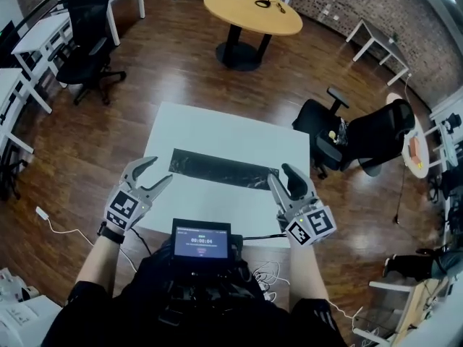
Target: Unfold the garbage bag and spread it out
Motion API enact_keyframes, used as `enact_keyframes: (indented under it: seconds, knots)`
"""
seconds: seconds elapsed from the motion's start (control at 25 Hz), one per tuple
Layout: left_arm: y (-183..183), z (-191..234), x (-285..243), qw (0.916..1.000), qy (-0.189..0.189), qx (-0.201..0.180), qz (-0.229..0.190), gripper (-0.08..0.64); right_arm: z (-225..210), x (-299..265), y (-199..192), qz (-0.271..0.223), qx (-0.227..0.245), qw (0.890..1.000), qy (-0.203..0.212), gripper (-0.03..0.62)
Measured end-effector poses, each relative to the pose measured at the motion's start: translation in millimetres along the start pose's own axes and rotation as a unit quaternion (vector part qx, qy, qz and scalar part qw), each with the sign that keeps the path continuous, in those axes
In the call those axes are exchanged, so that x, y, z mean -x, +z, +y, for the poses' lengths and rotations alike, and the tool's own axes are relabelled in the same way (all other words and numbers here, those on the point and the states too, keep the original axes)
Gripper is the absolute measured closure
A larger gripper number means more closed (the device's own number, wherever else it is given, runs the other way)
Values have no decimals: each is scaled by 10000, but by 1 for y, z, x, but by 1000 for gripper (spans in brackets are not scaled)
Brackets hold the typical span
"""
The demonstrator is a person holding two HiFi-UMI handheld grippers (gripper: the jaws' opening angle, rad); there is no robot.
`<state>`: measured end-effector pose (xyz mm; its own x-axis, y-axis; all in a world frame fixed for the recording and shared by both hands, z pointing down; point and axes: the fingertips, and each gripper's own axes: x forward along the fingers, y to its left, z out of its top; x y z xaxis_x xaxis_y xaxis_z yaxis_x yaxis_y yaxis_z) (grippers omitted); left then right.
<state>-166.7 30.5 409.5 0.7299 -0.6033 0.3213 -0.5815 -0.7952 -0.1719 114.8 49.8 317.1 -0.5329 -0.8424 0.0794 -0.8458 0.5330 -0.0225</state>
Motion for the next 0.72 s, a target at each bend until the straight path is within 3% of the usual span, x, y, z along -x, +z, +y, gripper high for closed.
enact_keyframes:
  seconds: [0.32, 0.72]
  knots:
    - [-37, 52, -39, 9992, -354, 125, 168, 314, 7, -98, -21, 405, 227, 9987, 209, 411]
    - [-90, 65, -76, 9953, -587, 463, 616, 322, 34, -189, -72, 1077, 341, 9892, 932, 411]
